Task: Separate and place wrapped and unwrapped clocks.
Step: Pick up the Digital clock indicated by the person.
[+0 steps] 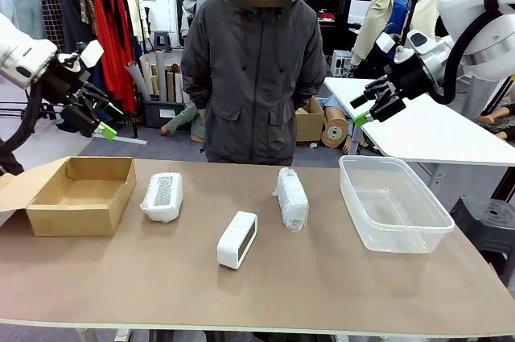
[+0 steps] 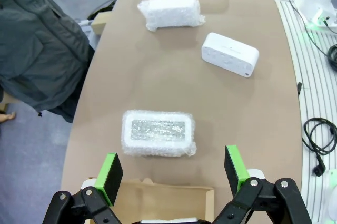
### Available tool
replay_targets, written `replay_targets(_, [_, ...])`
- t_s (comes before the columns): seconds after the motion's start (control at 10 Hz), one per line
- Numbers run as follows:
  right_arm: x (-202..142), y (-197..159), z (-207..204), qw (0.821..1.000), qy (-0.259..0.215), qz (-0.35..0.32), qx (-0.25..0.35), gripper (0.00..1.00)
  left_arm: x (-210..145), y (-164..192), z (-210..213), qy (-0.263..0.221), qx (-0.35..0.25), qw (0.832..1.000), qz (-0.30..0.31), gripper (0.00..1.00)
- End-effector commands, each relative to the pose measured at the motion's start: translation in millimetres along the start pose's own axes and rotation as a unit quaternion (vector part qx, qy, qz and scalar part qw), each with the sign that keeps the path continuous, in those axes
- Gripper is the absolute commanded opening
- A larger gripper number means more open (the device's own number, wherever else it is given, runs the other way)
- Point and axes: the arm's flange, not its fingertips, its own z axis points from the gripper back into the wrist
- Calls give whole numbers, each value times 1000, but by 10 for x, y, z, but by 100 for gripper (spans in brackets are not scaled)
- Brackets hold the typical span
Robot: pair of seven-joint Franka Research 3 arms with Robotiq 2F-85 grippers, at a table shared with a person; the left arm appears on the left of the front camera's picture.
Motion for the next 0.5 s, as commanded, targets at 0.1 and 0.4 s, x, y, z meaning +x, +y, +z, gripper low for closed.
replay_targets(0.1, [-18, -21, 51, 1000, -5, -19, 9, 100, 27, 76, 43, -22, -1, 1000, -6, 100])
replay_targets(0.4, [-44, -4, 35, 1000, -1, -6, 2, 100, 31, 24, 20, -4, 2, 1000, -1, 100])
